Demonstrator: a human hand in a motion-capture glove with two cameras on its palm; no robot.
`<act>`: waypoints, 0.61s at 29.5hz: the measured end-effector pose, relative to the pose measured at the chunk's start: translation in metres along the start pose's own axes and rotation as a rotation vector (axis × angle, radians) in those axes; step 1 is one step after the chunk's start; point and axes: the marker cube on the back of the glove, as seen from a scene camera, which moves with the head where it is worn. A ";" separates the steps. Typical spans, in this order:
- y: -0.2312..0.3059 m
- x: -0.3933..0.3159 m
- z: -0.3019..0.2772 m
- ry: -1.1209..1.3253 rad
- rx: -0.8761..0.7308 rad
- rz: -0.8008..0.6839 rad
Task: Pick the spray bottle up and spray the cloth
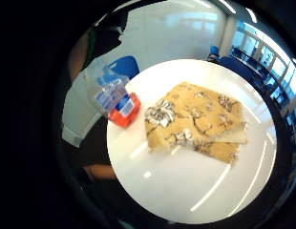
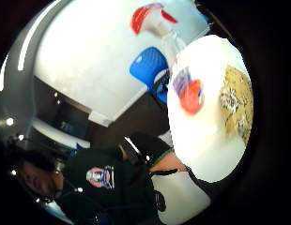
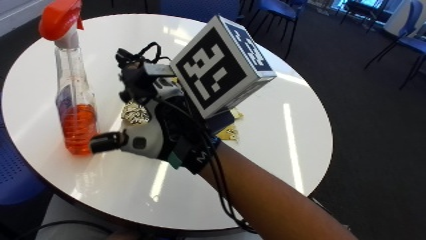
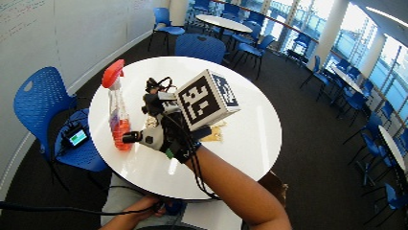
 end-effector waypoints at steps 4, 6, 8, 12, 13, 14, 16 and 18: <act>0.024 -0.019 0.001 0.112 -0.138 -0.110; 0.032 -0.026 0.005 0.169 -0.184 -0.155; 0.040 -0.032 0.007 0.223 -0.217 -0.198; 0.050 -0.043 0.010 0.259 -0.258 -0.258; 0.051 -0.045 0.011 0.255 -0.266 -0.266; 0.053 -0.046 0.011 0.252 -0.272 -0.271; 0.054 -0.048 0.012 0.250 -0.280 -0.278; 0.055 -0.048 0.012 0.253 -0.283 -0.282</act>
